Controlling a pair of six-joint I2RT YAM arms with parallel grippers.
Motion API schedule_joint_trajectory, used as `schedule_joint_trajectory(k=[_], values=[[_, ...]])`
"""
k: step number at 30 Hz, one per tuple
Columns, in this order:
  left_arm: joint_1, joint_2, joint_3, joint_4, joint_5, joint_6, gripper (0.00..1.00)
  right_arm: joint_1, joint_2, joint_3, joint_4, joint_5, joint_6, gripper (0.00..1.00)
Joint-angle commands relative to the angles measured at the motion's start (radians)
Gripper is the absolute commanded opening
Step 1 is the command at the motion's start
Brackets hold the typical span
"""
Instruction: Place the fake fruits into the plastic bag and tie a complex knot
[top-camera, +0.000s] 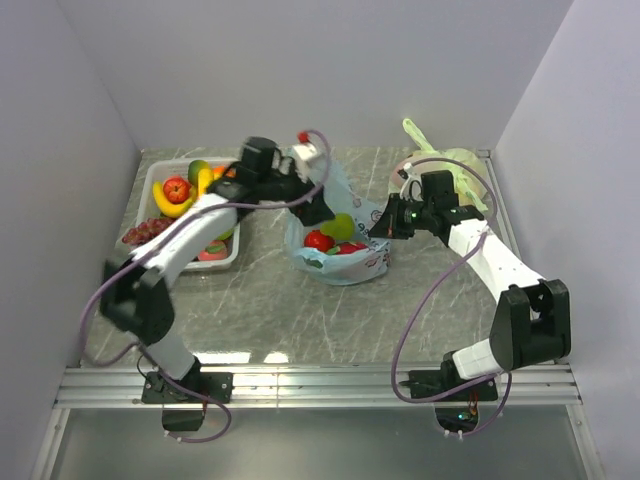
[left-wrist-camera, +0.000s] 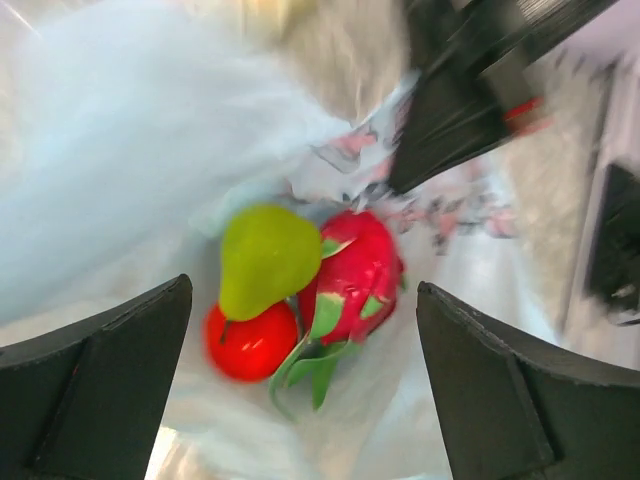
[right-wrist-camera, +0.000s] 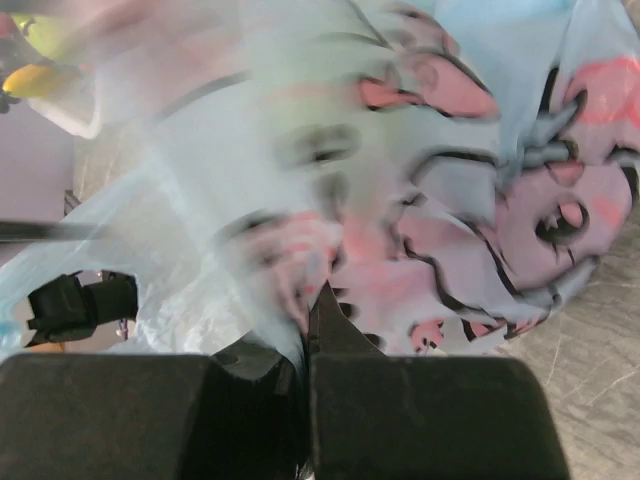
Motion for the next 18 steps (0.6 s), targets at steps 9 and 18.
schedule_joint_trajectory(k=[9,18], values=[[0.489,-0.363,-0.045,-0.175,-0.094,-0.137,0.98,0.038,0.01,-0.003,0.049,0.071,-0.038,0.0],[0.643,-0.221,-0.021,-0.215,-0.386,-0.037,0.96,0.052,0.051,0.042,0.037,0.054,-0.038,0.0]])
